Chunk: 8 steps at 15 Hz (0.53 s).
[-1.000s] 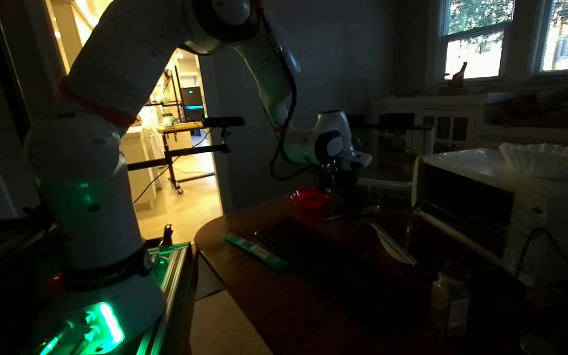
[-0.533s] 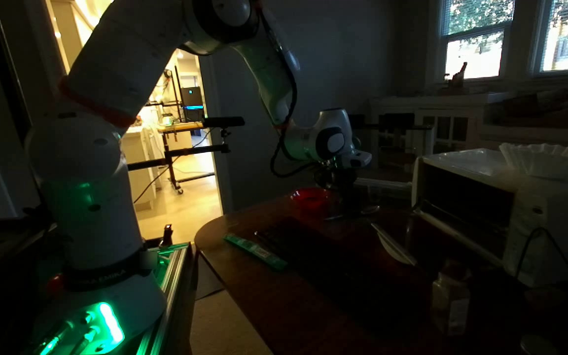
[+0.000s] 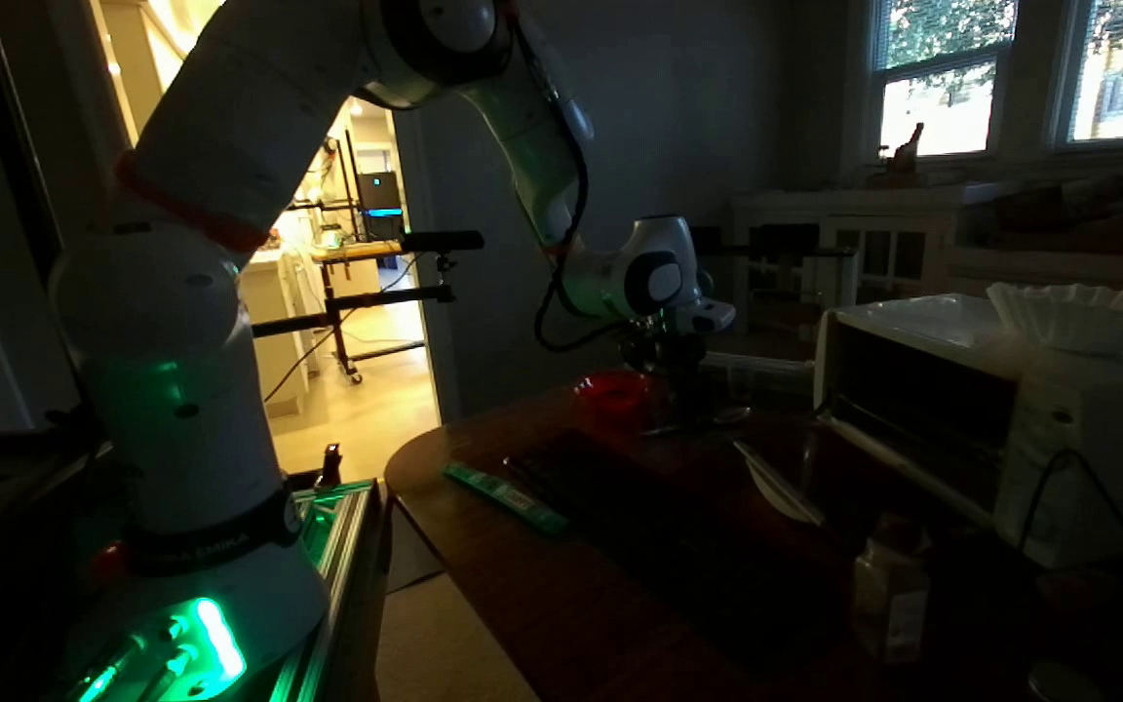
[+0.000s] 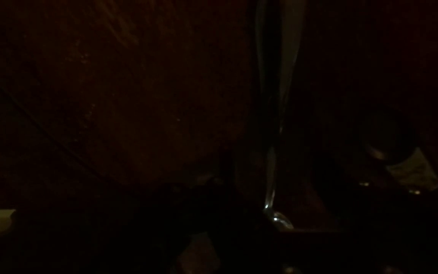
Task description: Put the silver spoon in the red bowl.
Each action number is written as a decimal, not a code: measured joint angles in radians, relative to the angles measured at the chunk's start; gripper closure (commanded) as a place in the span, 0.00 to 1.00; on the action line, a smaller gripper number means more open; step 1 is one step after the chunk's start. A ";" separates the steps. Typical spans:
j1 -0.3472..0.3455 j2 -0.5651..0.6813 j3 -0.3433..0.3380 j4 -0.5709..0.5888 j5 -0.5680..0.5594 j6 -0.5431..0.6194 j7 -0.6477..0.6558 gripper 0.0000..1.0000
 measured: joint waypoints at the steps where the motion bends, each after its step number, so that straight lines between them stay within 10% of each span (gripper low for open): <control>1: 0.000 0.000 0.001 0.000 0.000 0.000 -0.001 0.48; 5: -0.007 0.002 0.008 0.000 0.007 0.000 -0.022 0.47; 8: -0.012 0.003 0.010 0.000 0.017 0.000 -0.044 0.75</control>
